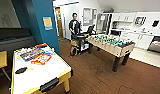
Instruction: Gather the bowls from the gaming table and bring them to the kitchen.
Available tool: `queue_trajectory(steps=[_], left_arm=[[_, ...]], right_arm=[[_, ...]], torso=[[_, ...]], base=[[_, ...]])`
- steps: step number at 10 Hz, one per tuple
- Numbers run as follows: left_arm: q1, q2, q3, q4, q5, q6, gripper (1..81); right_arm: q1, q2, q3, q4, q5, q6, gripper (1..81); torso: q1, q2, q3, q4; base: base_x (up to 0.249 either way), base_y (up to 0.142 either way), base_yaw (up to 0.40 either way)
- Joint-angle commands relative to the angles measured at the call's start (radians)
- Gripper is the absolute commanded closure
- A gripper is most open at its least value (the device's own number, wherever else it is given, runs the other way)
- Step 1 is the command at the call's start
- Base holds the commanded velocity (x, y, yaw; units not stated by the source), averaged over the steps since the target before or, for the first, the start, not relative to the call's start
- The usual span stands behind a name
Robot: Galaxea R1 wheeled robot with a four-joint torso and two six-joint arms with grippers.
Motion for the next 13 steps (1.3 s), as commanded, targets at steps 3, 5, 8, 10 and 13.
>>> queue_trajectory(steps=[3, 5, 8, 10, 13], left_arm=[[-0.042, -0.02, -0.014, 0.019, 0.033, 0.03, 81.1], [-0.044, -0.015, -0.014, 0.019, 0.035, 0.044, 81.1], [-0.045, -0.014, -0.016, 0.016, 0.035, 0.042, 81.1], [-0.044, -0.014, -0.016, 0.01, 0.035, 0.042, 81.1], [-0.045, -0.014, -0.014, 0.008, 0.033, 0.042, 81.1]], right_arm=[[0.015, 0.015, -0.005, 0.002, -0.044, 0.008, 81.1], [0.01, 0.015, -0.002, 0.002, -0.043, 0.008, 81.1], [0.015, 0.017, 0.001, 0.001, -0.044, 0.007, 81.1], [0.019, 0.018, -0.002, 0.001, -0.044, 0.0, 81.1], [0.022, 0.015, -0.001, 0.001, -0.044, 0.002, 81.1]], torso=[[0.0, 0.0, 0.0, 0.0], [0.0, 0.0, 0.0, 0.0], [0.0, 0.0, 0.0, 0.0], [0.0, 0.0, 0.0, 0.0], [0.0, 0.0, 0.023, 0.0]], base=[[0.0, 0.0, -0.4], [0.0, 0.0, -0.4], [0.0, 0.0, -0.4], [0.0, 0.0, -0.4], [0.0, 0.0, -0.4]])
